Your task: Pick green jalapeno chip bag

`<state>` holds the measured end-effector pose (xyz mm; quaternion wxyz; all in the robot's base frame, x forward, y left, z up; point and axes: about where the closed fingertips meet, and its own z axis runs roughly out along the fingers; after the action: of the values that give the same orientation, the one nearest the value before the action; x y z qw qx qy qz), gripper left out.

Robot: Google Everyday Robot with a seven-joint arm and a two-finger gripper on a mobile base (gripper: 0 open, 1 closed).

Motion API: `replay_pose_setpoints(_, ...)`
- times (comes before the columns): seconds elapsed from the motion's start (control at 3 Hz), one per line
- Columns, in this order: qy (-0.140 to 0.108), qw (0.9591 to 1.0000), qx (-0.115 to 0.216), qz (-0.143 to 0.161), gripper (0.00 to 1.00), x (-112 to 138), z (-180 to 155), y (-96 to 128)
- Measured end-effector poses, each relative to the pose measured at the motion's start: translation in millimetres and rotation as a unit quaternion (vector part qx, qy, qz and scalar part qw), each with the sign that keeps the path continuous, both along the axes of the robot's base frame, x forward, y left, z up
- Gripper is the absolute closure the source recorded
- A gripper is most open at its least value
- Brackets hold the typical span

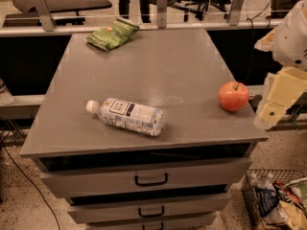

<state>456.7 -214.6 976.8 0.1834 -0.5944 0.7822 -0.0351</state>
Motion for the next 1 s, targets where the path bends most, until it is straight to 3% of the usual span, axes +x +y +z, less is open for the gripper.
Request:
replay_pose_setpoints(0.33,-0.037,0.9989,0.026,-0.010,0.00,66,-7,7)
replay_pose_setpoints(0.67,-0.071,0.9950,0.070,-0.008,0.00,154,-20,34)
replay_pose_setpoints(1.0,-0.093,0.9881,0.122,-0.001,0.00,223,-27,78)
